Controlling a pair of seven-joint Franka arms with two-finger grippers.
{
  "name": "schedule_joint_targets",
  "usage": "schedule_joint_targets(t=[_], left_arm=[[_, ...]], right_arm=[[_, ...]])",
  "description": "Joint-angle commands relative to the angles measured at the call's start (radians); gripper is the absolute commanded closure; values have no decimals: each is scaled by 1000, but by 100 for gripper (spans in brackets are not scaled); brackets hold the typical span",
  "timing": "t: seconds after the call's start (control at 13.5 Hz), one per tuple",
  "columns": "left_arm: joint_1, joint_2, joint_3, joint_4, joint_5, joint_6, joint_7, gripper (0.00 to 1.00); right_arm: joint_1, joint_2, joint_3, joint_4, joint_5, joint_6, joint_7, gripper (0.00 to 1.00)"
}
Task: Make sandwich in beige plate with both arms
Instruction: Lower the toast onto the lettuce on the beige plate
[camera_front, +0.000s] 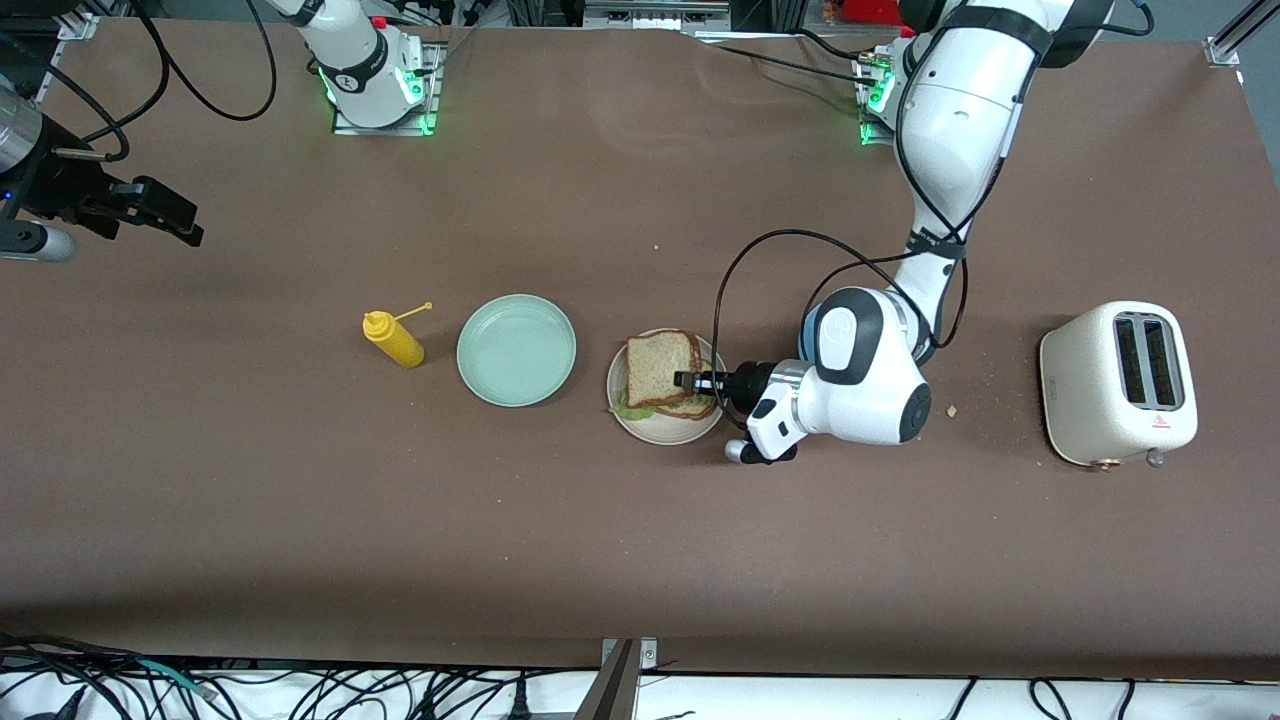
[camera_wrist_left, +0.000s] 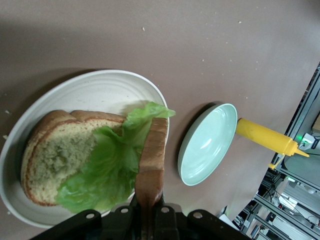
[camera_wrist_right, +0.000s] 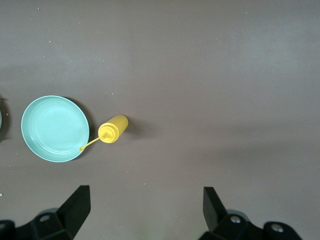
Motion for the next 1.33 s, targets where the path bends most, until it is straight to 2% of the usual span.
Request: schedule_joint_targets(t=[0.0,0.15,0.22,0.3,0.44,0.52,1.26], left_arm=[[-10,34,13,33,-34,9,6,100],[-9,45,13,24,-34,8,66,100],[-9,51,13,20,-29,8,101,90],[-6,59,13,20,-28,8,138,59],[-1,65,13,20,-34,8,185,18],[-1,64,13,20,-31,8,186,2],[51,48,37,30,-23,5,173,1]], right_arm=[[-12,11,6,26,-10,-20,-12,0],[-12,11,8,26,-10,-20,-12,0],[-12,11,6,26,-10,-20,-12,0],[-12,11,6,26,-10,-20,-12,0],[-12,11,6,26,-10,-20,-12,0],[-12,11,6,26,-10,-20,-12,0],[-12,11,8,26,-11,-20,-15,0]])
